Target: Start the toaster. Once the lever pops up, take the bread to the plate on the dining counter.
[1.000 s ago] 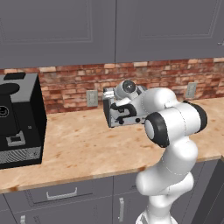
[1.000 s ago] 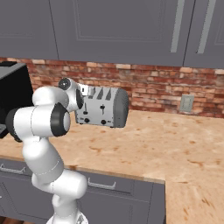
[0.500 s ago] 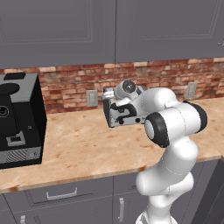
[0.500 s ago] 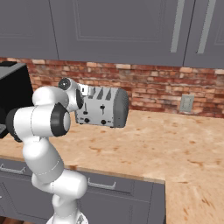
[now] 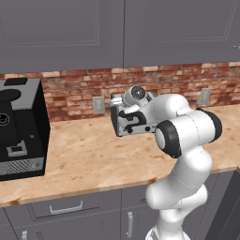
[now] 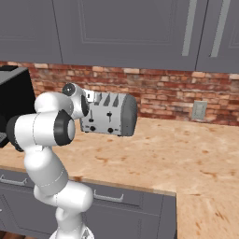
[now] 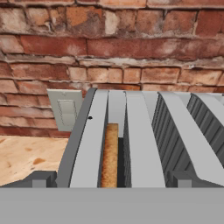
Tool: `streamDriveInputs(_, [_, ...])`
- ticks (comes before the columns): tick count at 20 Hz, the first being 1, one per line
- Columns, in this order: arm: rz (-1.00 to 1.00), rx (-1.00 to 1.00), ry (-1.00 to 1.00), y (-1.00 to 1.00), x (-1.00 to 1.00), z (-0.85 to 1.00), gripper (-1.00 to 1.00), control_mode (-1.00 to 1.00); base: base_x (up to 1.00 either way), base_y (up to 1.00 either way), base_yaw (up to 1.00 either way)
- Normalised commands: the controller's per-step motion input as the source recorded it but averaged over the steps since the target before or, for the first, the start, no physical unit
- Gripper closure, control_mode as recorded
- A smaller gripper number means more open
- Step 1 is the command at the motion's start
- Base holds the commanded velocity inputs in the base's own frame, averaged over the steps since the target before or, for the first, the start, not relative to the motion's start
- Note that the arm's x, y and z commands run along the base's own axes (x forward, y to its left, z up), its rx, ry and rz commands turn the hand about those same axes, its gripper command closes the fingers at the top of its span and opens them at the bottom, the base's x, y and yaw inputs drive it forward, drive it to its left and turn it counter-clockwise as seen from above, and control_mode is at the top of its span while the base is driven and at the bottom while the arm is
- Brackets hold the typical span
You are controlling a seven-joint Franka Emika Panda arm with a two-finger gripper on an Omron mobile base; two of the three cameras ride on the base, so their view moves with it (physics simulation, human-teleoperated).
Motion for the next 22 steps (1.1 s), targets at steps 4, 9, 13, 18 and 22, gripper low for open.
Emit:
streamDriveInputs(4, [0.0, 0.0, 0.0, 0.0, 0.0, 0.0, -1.0, -1.0, 0.0, 0.0, 0.0])
streamDriveInputs(9, [0.0, 0.0, 0.0, 0.0, 0.0, 0.0, -1.0, -1.0, 0.0, 0.0, 0.0])
streamDriveInputs(13, [0.0, 0.0, 0.0, 0.0, 0.0, 0.0, -1.0, -1.0, 0.0, 0.0, 0.0])
streamDriveInputs(18, [0.0, 0.0, 0.0, 0.0, 0.0, 0.0, -1.0, -1.0, 0.0, 0.0, 0.0])
streamDriveInputs(22, [0.0, 0.0, 0.0, 0.0, 0.0, 0.0, -1.0, -1.0, 0.0, 0.0, 0.0])
